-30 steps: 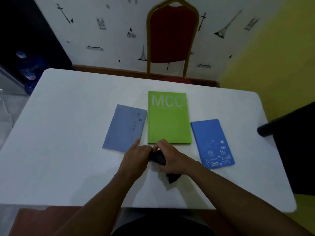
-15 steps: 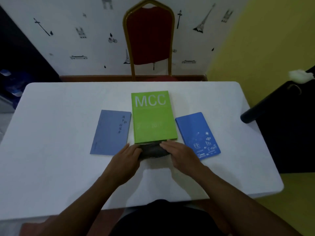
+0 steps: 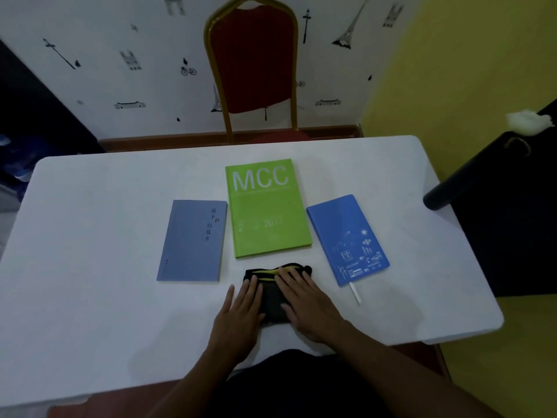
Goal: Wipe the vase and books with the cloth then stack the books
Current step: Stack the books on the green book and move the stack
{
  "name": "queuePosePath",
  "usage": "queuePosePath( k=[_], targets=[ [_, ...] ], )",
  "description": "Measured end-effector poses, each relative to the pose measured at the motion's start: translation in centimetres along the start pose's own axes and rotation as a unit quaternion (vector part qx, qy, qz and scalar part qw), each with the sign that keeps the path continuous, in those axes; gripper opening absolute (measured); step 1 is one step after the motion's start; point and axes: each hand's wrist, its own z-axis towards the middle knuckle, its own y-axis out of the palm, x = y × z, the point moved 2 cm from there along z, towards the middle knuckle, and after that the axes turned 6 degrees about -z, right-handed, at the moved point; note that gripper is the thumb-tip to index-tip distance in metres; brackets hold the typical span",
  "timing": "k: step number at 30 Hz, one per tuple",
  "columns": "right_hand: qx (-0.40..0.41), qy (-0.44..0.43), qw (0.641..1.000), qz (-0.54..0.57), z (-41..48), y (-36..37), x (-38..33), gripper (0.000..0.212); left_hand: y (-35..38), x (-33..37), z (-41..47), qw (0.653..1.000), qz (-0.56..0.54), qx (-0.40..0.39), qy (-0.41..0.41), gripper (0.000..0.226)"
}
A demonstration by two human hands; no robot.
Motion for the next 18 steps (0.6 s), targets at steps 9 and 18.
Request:
queuePosePath(
  k=[9, 18],
  targets=[
    [0.203, 0.188, 0.955, 0.11, -1.7, -2.7, 7.7, 0.039, -3.6, 4.5, 6.6, 0.994, -0.072, 0.078, 0.014, 0.061],
    [0.069, 0.392, 0.9, 0.178, -3.5, -3.7, 17.7, 0.06, -3.9, 14.0, 14.3, 0.971, -0.235, 0.018, -0.049, 0.052]
  ],
)
